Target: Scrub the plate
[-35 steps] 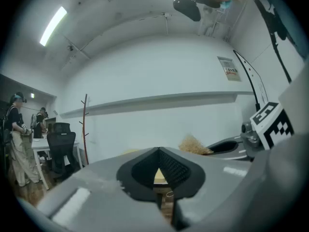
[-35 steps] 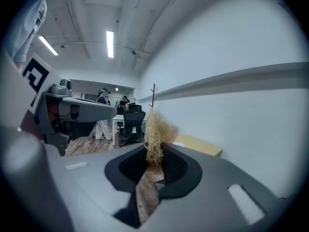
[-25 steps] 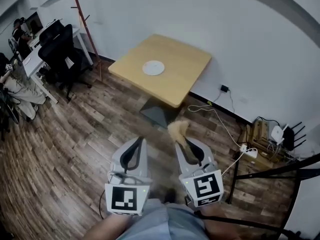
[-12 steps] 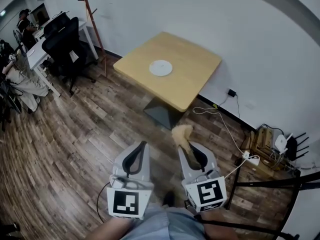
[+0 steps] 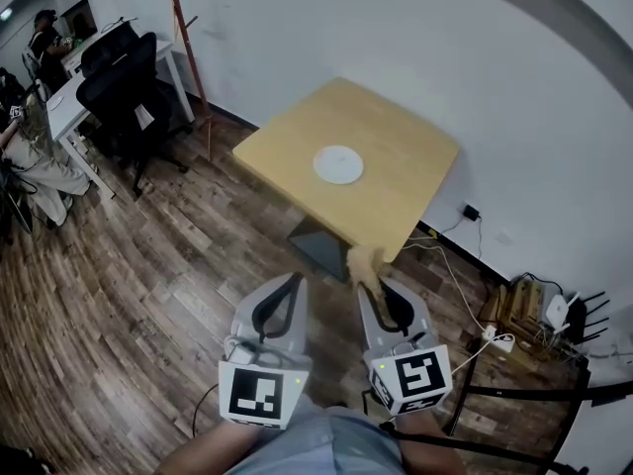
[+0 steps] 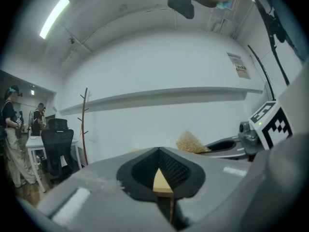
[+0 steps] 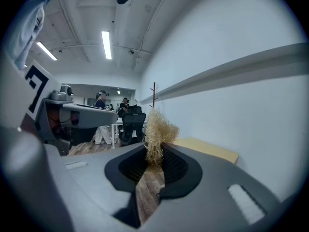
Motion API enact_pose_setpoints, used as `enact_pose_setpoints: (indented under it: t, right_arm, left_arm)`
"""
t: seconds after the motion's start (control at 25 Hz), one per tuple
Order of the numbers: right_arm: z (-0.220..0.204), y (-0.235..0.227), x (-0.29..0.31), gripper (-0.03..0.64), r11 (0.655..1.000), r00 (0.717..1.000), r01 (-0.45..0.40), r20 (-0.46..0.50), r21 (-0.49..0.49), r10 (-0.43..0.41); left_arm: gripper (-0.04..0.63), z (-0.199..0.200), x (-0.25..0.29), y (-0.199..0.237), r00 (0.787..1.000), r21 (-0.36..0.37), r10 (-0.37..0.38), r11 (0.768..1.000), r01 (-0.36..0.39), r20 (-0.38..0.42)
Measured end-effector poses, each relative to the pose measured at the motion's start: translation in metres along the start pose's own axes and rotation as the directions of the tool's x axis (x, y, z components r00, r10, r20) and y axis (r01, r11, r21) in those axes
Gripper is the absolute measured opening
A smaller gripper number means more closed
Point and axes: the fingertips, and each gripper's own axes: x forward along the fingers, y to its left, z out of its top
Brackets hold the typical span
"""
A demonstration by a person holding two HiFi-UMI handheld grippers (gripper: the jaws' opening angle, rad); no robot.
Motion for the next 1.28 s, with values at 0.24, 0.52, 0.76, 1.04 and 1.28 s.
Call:
enact_pose_setpoints:
  t: [0.24, 0.52, 0.76, 1.04, 1.28]
  right_arm:
    - [0.021, -0.003, 0.062, 0.072, 1.000, 0.999, 0.022, 0.025, 0.008, -0.022]
    - [0.033, -0.014, 0.098, 0.072, 0.997, 0.996, 0.077, 0.038, 0.011, -0.077]
    - [0.016, -0.033, 0.107, 0.072, 0.992, 0.992, 0.124, -0.015, 0.034, -0.124]
    - [-0.015, -0.080, 0.138, 0.072, 0.985, 0.986, 0.151, -0.085, 0.080, -0.144]
    - [-0.018, -0.144, 0.189, 0.072, 0.982, 0.986, 0.151, -0.086, 0.109, -0.142]
  left_arm:
    - [0.020, 0.011, 0.041, 0.048, 0.999, 0.016, -0.038, 0.999, 0.038, 0.020]
    - [0.020, 0.016, 0.073, 0.079, 0.996, 0.016, -0.081, 0.997, 0.081, 0.029]
    - [0.020, -0.004, 0.102, 0.075, 0.990, -0.015, -0.136, 0.991, 0.136, -0.026]
    - [0.020, -0.040, 0.163, 0.071, 0.977, -0.040, -0.166, 0.986, 0.162, -0.131]
    - [0.020, -0.047, 0.243, 0.070, 0.967, -0.006, -0.173, 0.984, 0.175, -0.187]
